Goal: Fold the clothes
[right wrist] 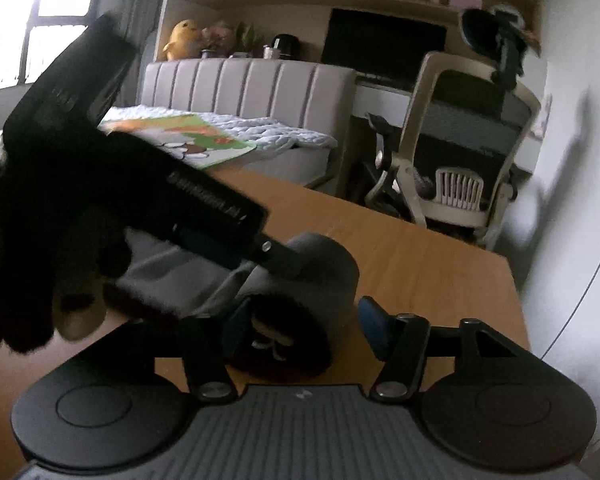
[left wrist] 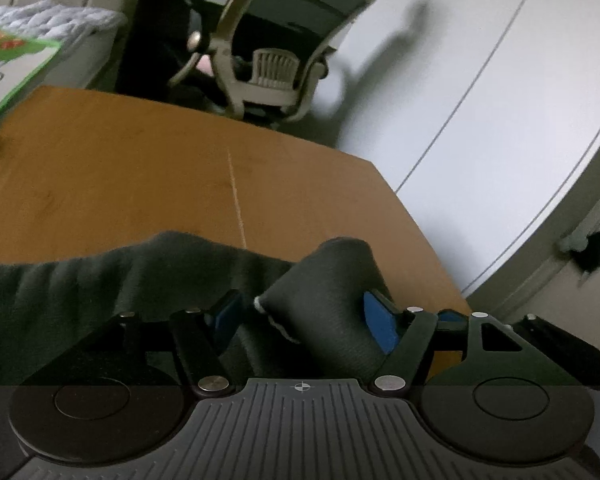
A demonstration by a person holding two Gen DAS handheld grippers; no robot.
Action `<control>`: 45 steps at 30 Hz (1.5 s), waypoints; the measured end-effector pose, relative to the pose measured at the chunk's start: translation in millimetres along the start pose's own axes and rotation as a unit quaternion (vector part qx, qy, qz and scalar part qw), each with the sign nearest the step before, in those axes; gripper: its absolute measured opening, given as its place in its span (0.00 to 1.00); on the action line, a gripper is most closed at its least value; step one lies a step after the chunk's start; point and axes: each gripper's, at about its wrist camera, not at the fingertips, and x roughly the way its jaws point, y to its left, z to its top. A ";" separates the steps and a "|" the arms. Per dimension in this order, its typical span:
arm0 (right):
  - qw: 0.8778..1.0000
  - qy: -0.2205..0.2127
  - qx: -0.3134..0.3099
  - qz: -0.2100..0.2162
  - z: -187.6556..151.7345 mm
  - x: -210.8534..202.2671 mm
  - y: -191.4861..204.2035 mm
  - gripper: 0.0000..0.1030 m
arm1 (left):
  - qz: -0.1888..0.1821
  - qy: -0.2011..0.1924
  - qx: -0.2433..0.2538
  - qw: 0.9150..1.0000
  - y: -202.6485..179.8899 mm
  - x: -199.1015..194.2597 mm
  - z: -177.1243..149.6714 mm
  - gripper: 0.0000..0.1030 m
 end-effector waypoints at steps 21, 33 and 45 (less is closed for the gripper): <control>0.988 0.024 0.137 0.060 11.9 23.2 -30.0 0.63 | 0.000 -0.002 -0.036 0.999 24.2 -4.1 -1.6 0.78; 0.984 0.026 0.164 0.057 17.7 46.0 -28.7 0.80 | -0.003 -0.005 -0.031 0.999 25.3 -3.9 -4.5 0.78; 0.981 0.050 0.185 0.032 8.4 61.9 -31.4 0.93 | -0.014 -0.027 -0.021 0.999 28.2 -7.5 -13.9 0.79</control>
